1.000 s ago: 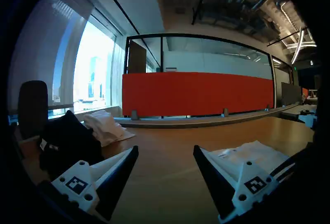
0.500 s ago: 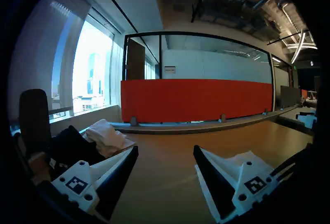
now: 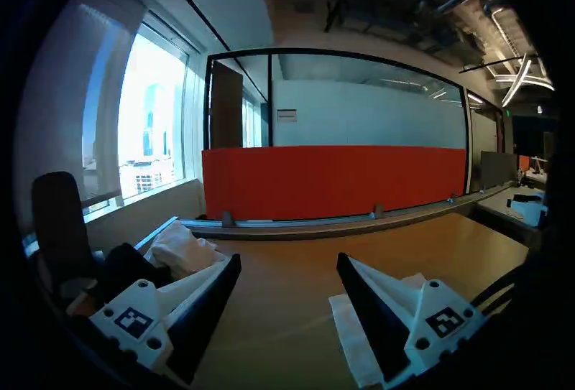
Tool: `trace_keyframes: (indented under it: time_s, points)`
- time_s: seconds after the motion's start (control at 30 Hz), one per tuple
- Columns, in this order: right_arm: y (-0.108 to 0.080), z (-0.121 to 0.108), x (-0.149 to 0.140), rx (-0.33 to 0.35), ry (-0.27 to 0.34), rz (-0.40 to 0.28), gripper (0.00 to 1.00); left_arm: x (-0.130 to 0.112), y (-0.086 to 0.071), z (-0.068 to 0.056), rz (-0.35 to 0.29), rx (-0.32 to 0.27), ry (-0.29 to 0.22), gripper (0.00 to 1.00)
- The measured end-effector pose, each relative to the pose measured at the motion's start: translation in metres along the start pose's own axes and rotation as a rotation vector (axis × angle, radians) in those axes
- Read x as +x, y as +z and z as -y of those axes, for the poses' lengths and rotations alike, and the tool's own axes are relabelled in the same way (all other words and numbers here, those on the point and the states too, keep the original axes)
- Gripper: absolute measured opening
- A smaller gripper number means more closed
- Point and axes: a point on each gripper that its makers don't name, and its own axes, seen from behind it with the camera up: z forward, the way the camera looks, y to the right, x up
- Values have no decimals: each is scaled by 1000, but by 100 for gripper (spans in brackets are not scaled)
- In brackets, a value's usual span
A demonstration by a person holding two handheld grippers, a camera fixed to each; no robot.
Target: Fold towel
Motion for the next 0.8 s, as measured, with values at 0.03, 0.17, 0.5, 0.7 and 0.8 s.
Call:
trace_keyframes:
  time_s: [0.03,0.17,0.5,0.7,0.8]
  points:
    - [-1,3,1,13,-10,10,99,-1,-1,-3,14,-14,8,99]
    - [-4,16,-2,78,-54,65,99,-10,-3,-16,72,-79,47,99]
    - [-27,50,-51,260,-172,306,99,-52,-15,-51,239,-258,187,100]
    - [-38,63,-66,335,-207,376,99,-71,-19,-61,296,-309,204,99]
    - [-41,67,-72,361,-222,397,99,-80,-21,-64,318,-329,196,99]
